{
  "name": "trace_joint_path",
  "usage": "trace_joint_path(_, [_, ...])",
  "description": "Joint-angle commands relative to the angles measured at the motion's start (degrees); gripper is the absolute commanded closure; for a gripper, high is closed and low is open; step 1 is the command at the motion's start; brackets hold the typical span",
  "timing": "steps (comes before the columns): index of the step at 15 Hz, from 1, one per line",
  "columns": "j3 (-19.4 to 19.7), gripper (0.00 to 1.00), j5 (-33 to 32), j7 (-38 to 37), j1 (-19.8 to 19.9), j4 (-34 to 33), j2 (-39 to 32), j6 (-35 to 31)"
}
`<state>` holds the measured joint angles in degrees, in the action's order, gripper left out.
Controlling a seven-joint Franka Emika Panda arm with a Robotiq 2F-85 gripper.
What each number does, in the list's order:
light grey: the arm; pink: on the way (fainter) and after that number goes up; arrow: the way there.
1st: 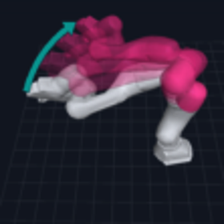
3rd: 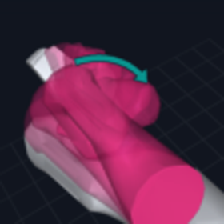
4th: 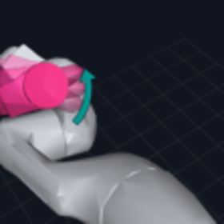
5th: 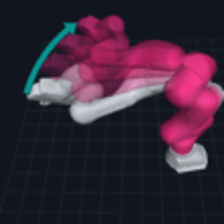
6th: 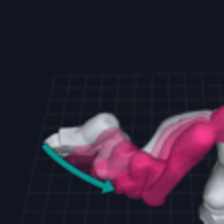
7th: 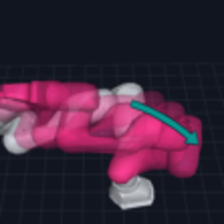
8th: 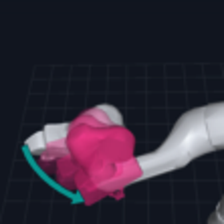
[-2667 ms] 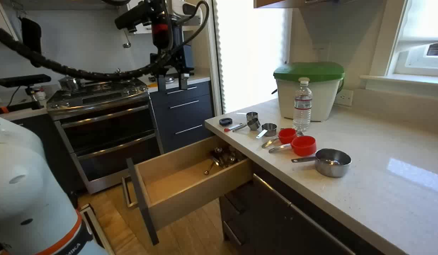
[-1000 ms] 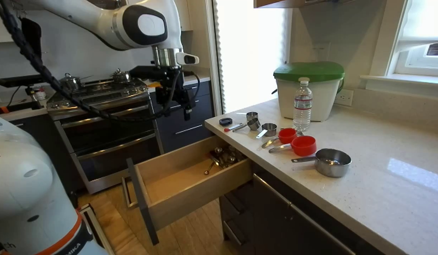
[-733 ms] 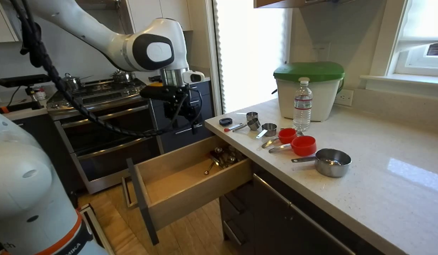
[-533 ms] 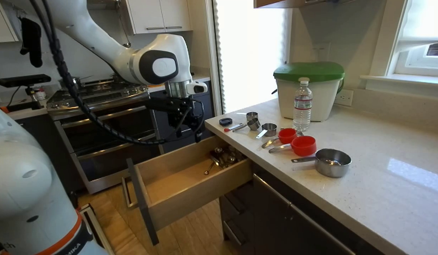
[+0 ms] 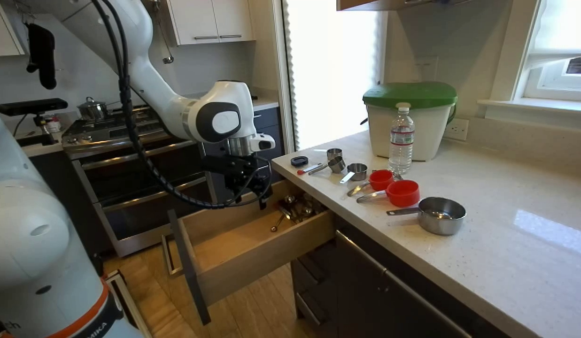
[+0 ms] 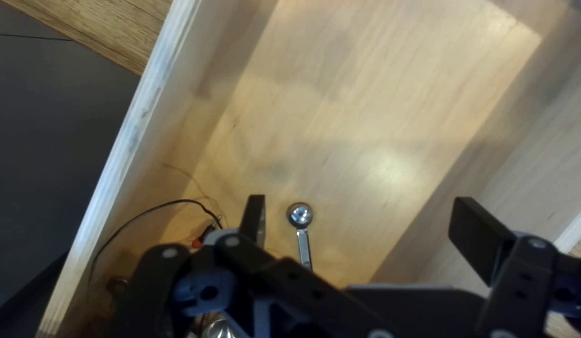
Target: Remove a spoon from the opened drawer and put it on the counter top
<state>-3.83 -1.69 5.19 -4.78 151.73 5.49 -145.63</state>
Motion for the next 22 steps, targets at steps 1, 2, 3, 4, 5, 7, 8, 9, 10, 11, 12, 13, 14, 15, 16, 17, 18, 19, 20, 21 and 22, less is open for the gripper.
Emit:
trace_joint_path(1, [-0.23,0.00,-0.11,0.01,0.00,-0.06,-0.69,-0.36])
trace_joint_path(2, [-0.30,0.00,-0.17,0.01,0.00,-0.08,-1.09,-0.52])
trace_joint_path(3, [-0.32,0.00,-0.20,0.01,0.00,-0.09,-1.19,-0.53])
trace_joint_path(4, [-0.32,0.00,-0.23,0.01,0.00,-0.13,-1.18,-0.53])
trace_joint_path(5, [-0.33,0.00,-0.24,0.01,0.00,-0.18,-1.18,-0.53])
trace_joint_path(7, [-0.22,0.00,1.81,1.65,-0.26,-0.82,-4.27,-5.15])
trace_joint_path(8, [-0.19,0.00,1.78,1.92,-0.17,-1.19,-6.08,-7.33])
trace_joint_path(9, [-0.17,0.00,2.50,2.47,-0.19,-1.46,-7.70,-9.43])
trace_joint_path(10, [-0.23,0.00,2.09,2.41,-0.03,-1.57,-9.24,-11.60])
trace_joint_path(11, [-0.31,0.00,1.76,2.44,0.10,-1.76,-10.98,-13.63])
trace_joint_path(12, [-0.44,0.00,1.78,2.64,0.20,-1.92,-12.51,-15.51])
trace_joint_path(13, [-0.50,0.00,1.49,2.64,0.40,-2.15,-14.02,-17.11])
trace_joint_path(14, [-0.54,0.00,1.18,2.66,0.58,-2.41,-15.35,-18.37])
trace_joint_path(15, [-0.70,0.00,1.24,2.92,0.78,-2.76,-16.59,-19.34])
trace_joint_path(16, [-0.76,0.00,0.91,2.97,0.91,-3.14,-17.71,-20.15])
trace_joint_path(17, [-0.62,0.03,0.33,2.72,0.93,-3.52,-18.64,-20.80])
trace_joint_path(18, [-0.50,0.09,-0.14,2.57,0.95,-3.96,-19.52,-21.28])
trace_joint_path(19, [-0.16,0.09,-0.88,2.19,0.80,-4.42,-20.21,-21.55])
trace_joint_path(20, [0.36,0.14,-1.80,1.79,0.55,-4.93,-20.90,-21.79])
trace_joint_path(21, [0.48,0.25,-2.14,1.96,0.62,-5.49,-21.54,-21.99])
trace_joint_path(22, [0.82,0.28,-2.72,1.96,0.57,-6.09,-22.14,-21.99])
